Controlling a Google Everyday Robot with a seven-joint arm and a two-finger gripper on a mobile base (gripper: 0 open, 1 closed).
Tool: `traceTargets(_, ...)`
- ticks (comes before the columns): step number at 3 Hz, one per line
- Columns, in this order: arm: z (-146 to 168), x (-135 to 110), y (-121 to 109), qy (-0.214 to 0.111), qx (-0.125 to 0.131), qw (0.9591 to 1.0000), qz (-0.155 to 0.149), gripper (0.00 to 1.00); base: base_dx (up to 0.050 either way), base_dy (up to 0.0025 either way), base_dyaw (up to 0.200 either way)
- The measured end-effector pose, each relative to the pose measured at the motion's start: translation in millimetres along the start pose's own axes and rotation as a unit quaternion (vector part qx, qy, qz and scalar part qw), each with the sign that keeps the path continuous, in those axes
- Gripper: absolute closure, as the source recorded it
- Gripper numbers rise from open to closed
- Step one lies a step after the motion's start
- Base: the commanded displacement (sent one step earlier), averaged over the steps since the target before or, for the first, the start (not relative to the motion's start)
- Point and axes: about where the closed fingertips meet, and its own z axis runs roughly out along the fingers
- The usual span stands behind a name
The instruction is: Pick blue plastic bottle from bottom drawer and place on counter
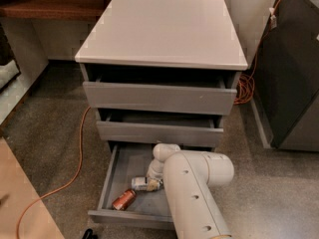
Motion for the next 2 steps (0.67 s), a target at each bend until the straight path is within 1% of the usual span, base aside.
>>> traceTargets(1,-15,-11,7,-0.009,0.003,0.9999,-0.008,0.95,0.000,0.00000,0.000)
traceTargets(2,-52,-31,23,-0.025,0.019,0.9992,-0.022,1.00,0.000,0.00000,0.000)
